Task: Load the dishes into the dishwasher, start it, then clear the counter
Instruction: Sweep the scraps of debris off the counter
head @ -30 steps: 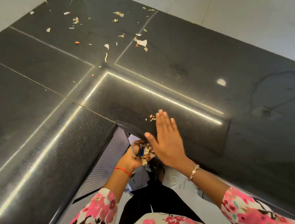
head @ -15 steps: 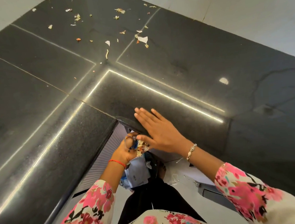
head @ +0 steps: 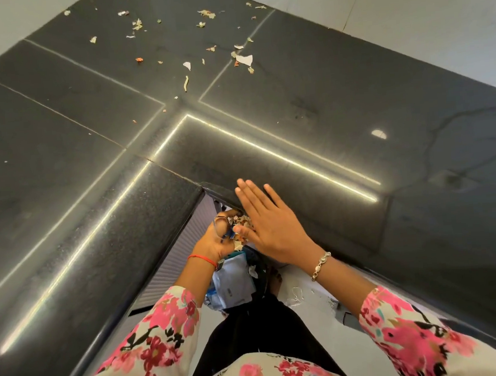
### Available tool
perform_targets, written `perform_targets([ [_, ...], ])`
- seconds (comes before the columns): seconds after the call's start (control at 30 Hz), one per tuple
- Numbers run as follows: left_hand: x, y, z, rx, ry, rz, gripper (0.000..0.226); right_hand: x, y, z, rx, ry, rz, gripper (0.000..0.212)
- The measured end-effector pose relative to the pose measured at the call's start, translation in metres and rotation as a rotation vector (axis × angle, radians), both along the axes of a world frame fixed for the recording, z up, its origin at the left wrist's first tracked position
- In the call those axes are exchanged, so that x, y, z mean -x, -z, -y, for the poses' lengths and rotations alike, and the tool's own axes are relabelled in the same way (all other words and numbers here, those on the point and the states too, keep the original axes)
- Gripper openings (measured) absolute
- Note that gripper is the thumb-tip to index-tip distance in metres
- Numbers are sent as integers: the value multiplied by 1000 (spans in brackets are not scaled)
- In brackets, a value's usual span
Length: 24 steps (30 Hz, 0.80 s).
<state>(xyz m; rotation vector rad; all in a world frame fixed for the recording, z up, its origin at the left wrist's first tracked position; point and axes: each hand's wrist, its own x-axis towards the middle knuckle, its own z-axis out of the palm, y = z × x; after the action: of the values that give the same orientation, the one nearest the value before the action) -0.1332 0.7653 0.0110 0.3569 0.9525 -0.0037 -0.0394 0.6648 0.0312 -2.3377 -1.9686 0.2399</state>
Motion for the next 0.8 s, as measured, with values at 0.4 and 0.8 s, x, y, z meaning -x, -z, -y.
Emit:
perform_targets([
  [0.4,46,35,31,76,-70,-10,55,53,18,43,-422,482,-1069,34],
  [0.8,87,217,78,14,-238,-393,46,58,220,79,-305,1323,-1581,14],
])
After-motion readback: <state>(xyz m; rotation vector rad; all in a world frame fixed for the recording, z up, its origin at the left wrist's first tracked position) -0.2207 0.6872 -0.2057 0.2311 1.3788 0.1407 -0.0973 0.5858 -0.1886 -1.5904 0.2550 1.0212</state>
